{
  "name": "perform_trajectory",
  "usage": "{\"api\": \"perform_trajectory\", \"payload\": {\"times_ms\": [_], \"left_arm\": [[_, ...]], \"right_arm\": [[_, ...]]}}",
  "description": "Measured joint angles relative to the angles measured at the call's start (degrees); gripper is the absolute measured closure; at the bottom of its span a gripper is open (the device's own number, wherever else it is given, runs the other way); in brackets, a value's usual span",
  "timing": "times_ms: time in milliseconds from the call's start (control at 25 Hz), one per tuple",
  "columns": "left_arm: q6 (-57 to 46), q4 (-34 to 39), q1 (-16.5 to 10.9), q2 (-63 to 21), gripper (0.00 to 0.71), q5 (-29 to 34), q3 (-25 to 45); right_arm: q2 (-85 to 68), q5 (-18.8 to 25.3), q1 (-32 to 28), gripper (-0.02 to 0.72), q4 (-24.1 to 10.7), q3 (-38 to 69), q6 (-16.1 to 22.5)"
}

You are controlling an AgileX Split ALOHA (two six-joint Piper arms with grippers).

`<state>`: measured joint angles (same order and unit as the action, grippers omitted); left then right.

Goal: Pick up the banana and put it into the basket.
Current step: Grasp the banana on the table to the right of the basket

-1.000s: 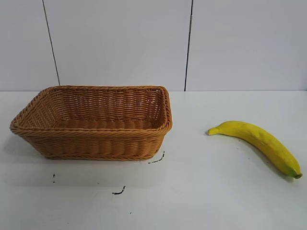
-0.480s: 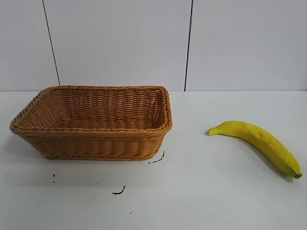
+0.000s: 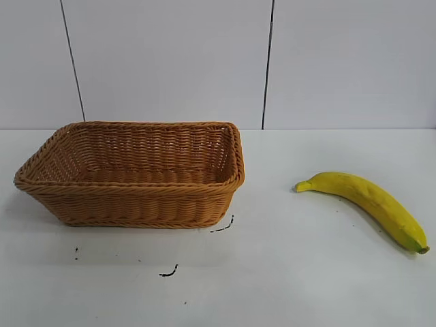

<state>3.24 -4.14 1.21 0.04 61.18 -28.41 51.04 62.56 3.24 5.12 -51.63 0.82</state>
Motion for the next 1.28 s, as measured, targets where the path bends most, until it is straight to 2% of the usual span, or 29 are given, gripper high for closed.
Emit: {"api": "perform_trajectory", "payload": {"times_ms": [320,520,680,840,920,960,1280], "left_arm": [[0.0,0.0,0.0,0.0,0.02,0.0,0.0],[0.0,0.0,0.0,0.0,0.02,0.0,0.0],[0.0,0.0,0.0,0.0,0.02,0.0,0.0],[0.0,0.0,0.0,0.0,0.02,0.0,0.0],[0.0,0.0,0.0,0.0,0.02,0.0,0.0],[0.0,0.0,0.0,0.0,0.02,0.0,0.0],[0.0,0.0,0.0,0.0,0.02,0.0,0.0]], "right_arm": [[23.73,4.66,0.0,0.011,-0.11,-12.47,-4.7],[36.02,4.87,0.0,0.011,-0.25,-19.01,-8.76],[42.35,4.23,0.0,0.011,-1.43,-22.77,-9.4],[49.48,3.39,0.0,0.011,-4.02,-27.05,-9.53],[52.11,1.84,0.0,0.011,-5.12,-28.21,-9.55],[54.46,-0.74,0.0,0.011,-5.65,-28.56,-9.6],[61.73,-11.12,0.0,0.011,-5.83,-28.74,-9.66]]}}
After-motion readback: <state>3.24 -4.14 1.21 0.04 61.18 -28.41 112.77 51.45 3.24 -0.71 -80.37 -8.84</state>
